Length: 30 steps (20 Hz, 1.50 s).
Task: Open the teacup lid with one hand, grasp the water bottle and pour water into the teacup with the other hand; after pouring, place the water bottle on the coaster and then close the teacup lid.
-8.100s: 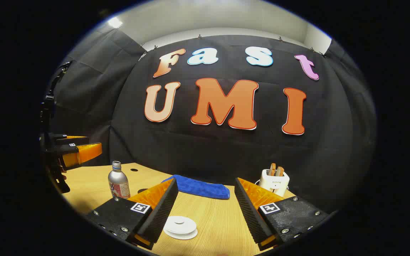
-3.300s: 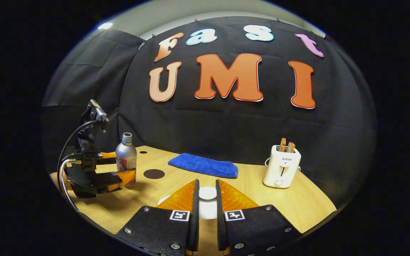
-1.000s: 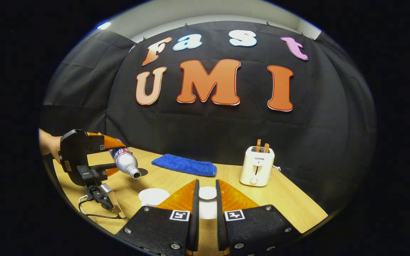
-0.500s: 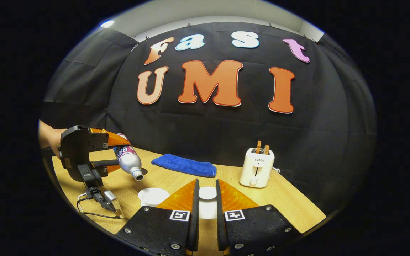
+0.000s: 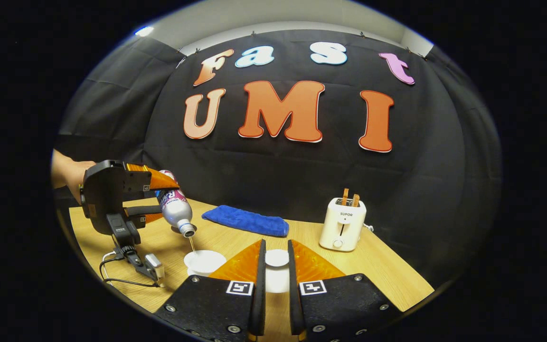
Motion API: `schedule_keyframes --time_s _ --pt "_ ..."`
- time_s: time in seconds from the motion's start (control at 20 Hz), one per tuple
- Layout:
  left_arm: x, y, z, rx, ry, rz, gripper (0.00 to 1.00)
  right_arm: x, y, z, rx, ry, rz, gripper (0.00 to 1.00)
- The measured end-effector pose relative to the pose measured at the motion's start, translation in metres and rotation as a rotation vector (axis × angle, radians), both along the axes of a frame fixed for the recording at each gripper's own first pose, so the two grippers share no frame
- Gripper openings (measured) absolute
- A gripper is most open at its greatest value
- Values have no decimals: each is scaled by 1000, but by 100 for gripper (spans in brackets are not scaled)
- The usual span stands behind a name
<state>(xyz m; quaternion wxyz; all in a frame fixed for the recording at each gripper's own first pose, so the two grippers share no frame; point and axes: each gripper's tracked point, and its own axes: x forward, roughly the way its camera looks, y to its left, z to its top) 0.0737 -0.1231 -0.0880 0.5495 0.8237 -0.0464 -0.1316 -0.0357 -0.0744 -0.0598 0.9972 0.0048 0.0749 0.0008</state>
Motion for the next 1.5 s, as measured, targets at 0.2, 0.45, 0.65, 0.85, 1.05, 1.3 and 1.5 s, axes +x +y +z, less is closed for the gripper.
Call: schedule_keyframes --time_s 0.2,0.45,0.65,0.85,1.05,1.3,1.5 --pt "4 5 9 19 -23 14 82 -1 0 0 -1 -4 1 21" --pt "10 3 26 53 -65 4 82 2 0 -1 -3 2 -1 21" --pt "14 -5 37 78 -88 -16 84 1 0 0 -7 0 1 21" --pt "15 -8 46 101 -104 -32 84 1 2 1 -9 0 9 22" --pt "19 -8 50 125 -114 -37 84 2 1 1 -8 2 12 22" --pt "20 -11 45 157 -125 -51 85 4 4 1 -5 7 19 22" --pt "16 -14 35 183 -128 -71 84 6 8 -1 -6 13 26 21"
